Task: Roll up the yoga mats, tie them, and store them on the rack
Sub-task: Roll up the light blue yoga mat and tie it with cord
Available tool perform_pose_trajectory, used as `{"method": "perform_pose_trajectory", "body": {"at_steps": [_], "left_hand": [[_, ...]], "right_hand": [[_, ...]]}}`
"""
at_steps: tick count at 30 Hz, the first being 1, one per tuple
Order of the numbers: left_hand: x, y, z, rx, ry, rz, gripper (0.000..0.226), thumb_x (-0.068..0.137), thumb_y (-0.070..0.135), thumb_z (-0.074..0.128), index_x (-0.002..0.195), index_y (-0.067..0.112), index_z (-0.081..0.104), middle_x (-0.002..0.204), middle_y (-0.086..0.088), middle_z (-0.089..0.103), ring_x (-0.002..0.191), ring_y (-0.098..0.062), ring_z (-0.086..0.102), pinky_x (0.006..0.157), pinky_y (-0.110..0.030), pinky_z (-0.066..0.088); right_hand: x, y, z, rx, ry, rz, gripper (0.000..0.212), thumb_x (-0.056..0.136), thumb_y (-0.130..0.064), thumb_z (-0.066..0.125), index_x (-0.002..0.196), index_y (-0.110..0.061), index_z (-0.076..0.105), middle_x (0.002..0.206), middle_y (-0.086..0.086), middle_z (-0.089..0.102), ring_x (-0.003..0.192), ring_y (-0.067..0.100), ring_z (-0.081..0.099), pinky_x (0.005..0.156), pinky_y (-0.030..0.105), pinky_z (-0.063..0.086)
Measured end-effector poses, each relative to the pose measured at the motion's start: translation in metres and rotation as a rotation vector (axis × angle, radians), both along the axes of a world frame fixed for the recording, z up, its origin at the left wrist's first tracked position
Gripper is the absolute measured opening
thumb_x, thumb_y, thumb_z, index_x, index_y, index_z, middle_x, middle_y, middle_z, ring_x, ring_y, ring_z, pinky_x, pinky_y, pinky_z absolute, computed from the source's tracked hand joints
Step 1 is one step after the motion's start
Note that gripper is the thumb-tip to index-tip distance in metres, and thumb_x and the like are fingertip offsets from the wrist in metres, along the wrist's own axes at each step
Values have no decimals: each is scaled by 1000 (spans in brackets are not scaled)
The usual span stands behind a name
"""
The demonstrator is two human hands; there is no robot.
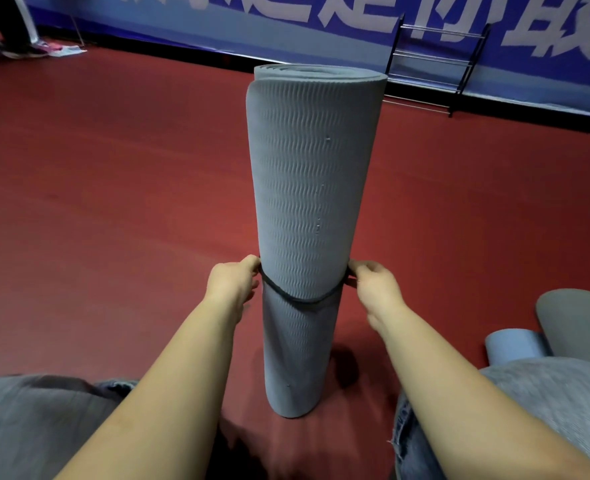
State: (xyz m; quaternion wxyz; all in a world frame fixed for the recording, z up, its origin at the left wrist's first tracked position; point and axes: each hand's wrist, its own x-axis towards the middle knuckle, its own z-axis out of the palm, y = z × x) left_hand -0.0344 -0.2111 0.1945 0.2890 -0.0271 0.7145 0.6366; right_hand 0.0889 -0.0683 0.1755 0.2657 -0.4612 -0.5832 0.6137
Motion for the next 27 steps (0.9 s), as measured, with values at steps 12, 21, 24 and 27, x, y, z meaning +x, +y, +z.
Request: {"method": "perform_pose_trajectory", "body": {"at_steps": [12, 21, 24, 27], "left_hand": [[10, -5, -40, 39, -263, 111, 36, 86, 8, 45, 53, 13, 30, 29, 7, 30, 21, -8, 23, 30, -9, 19], [11, 4, -36, 88, -13, 0, 14, 88, 11, 48, 86, 9, 62, 84, -3, 57, 66, -11, 45, 60, -25, 35], [15, 7, -18, 281, -47, -22, 27, 97, 33, 45, 97, 17, 67, 94, 4, 69, 85, -10, 60, 78, -27, 45], [16, 6, -13, 408, -139, -81, 48, 97, 51, 36, 108, 17, 67, 102, 3, 71, 92, -9, 64, 77, -26, 47]], "right_hand": [[-4, -16, -23, -299, -146, 9, 17, 95, -21, 48, 84, -16, 60, 101, 4, 62, 92, 20, 52, 57, 22, 30], [-1, -21, -26, -252, -59, -85, 11, 94, -20, 52, 102, -12, 54, 107, 9, 62, 96, 22, 55, 60, 23, 33], [0, -28, -23, -181, 10, -91, 18, 96, -26, 52, 108, -13, 50, 106, 7, 60, 96, 21, 54, 63, 24, 37], [-1, -35, -13, -99, 115, -4, 22, 99, -33, 45, 115, -19, 47, 116, 1, 55, 106, 14, 51, 85, 21, 37]]}}
